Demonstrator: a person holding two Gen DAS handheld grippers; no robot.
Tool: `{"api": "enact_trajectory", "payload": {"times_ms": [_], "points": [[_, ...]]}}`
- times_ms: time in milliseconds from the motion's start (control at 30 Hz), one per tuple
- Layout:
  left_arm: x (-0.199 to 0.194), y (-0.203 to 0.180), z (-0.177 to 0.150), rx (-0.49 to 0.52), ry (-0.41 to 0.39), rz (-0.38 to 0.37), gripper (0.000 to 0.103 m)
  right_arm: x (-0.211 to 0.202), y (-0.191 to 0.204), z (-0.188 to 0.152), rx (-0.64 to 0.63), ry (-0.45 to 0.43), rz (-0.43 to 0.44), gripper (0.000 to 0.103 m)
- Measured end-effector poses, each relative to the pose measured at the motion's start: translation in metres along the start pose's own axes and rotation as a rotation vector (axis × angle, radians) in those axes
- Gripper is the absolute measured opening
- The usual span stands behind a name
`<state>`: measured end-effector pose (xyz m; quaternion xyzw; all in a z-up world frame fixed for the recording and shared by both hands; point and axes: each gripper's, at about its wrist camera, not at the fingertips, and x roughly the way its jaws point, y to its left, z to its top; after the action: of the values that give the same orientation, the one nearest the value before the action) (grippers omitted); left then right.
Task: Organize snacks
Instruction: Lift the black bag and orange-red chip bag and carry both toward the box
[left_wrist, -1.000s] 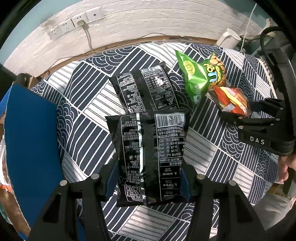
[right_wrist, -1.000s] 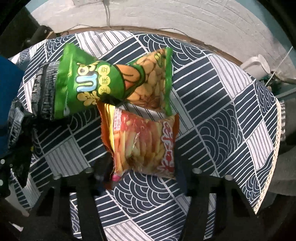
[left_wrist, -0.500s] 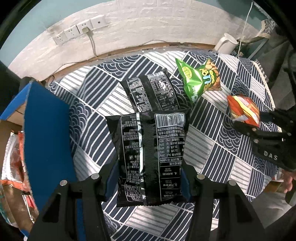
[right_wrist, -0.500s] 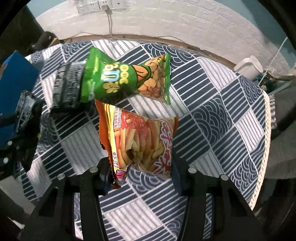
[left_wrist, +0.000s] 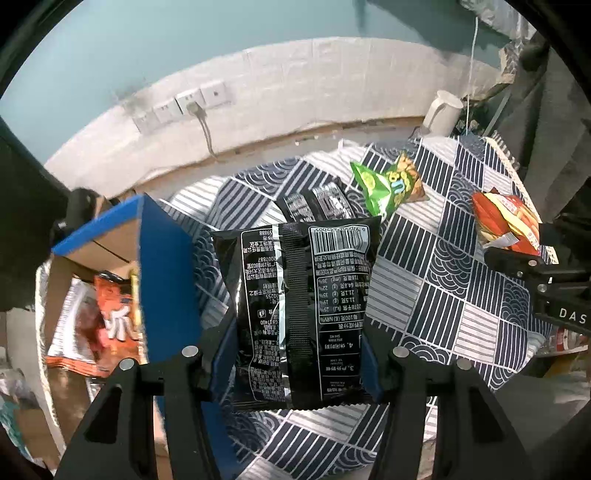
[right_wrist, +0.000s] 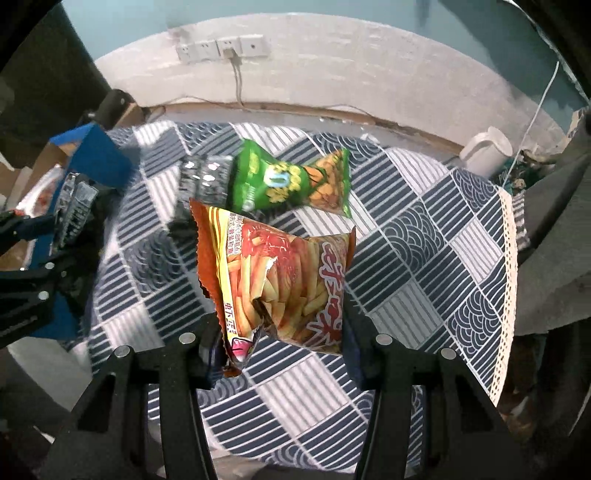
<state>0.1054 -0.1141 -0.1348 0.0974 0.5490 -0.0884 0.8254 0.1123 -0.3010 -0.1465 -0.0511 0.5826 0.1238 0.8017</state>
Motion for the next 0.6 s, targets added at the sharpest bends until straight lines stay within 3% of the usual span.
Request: {"api": "enact_trajectory", "payload": {"times_ms": [600], "points": [[-0.071, 0.055, -0.040, -0.019, -0.113, 0.047, 0.058, -0.056, 0.101, 0.014, -0.159, -0.109, 0.110, 0.050]]}}
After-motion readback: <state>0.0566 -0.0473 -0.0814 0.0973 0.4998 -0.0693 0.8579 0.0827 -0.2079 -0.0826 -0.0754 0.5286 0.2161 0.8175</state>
